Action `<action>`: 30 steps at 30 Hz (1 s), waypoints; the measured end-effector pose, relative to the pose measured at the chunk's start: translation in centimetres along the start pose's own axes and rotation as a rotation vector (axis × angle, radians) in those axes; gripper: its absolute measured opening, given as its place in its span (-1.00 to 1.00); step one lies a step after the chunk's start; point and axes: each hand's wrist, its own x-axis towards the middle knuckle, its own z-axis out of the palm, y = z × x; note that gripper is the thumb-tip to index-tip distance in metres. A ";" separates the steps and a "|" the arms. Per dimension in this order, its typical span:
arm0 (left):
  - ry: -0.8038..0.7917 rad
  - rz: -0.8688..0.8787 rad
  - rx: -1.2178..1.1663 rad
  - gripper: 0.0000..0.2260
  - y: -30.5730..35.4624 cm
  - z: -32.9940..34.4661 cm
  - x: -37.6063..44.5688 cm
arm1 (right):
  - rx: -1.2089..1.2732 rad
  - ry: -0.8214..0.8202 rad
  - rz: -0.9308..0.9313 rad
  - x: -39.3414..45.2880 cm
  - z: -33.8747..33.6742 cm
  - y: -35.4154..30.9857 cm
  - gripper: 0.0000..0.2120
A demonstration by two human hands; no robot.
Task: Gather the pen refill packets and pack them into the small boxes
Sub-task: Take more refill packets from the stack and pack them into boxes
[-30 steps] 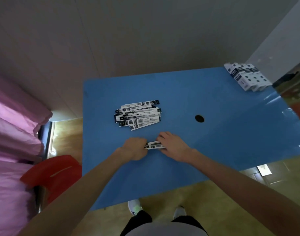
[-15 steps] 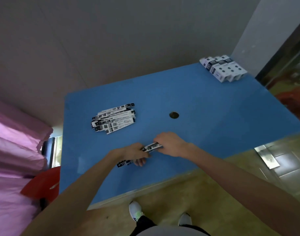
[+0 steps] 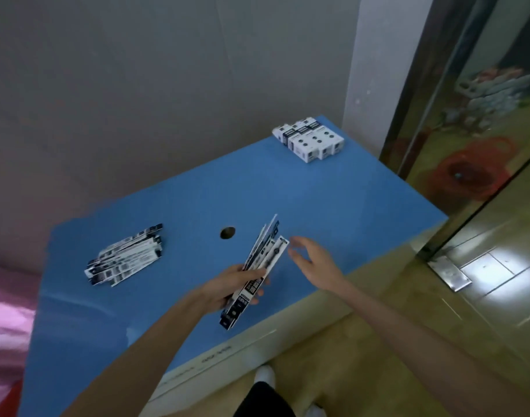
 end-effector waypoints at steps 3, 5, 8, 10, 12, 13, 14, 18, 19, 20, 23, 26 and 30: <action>0.039 0.029 -0.017 -0.76 1.9 2.6 1.9 | 0.306 0.009 0.078 0.1 -2.7 0.2 -0.61; 0.048 0.042 -0.031 -0.77 3.2 4.2 3.3 | 0.430 0.047 0.096 0.5 -4.5 0.5 -0.62; 0.028 0.063 -0.079 -0.77 5.3 6.2 5.5 | 0.502 0.116 0.097 2.0 -7.3 1.7 -0.72; 0.030 0.076 -0.055 -0.76 6.8 7.4 7.0 | 0.528 0.124 0.100 3.4 -9.5 2.7 -0.76; 0.015 0.095 -0.022 -0.70 8.6 8.4 8.8 | 0.567 0.096 0.096 5.1 -11.8 3.5 -0.80; -0.005 0.099 -0.018 -0.67 9.5 9.0 9.7 | 0.588 0.075 0.095 5.9 -13.0 4.0 -0.82; -0.021 0.097 -0.022 -0.67 10.6 9.5 10.5 | 0.594 0.055 0.096 6.7 -14.3 4.4 -0.84; -0.039 0.103 -0.048 -0.69 15.0 11.6 13.7 | 0.545 0.013 0.097 10.3 -19.6 5.5 -0.88; -0.036 0.118 -0.039 -0.69 15.9 12.2 14.6 | 0.530 0.004 0.100 11.2 -21.0 5.8 -0.88; -0.033 0.130 -0.040 -0.70 16.8 12.9 15.4 | 0.515 -0.008 0.111 12.1 -22.3 6.2 -0.88; -0.010 0.151 -0.049 -0.71 19.8 15.0 17.5 | 0.488 -0.020 0.139 14.8 -26.0 7.5 -0.83; 0.035 0.166 -0.067 -0.74 22.3 16.8 19.7 | 0.508 -0.046 0.166 16.8 -29.7 9.0 -0.83; 0.067 0.204 -0.090 -0.76 24.2 18.6 22.3 | 0.488 -0.106 0.139 19.1 -33.3 10.7 -0.84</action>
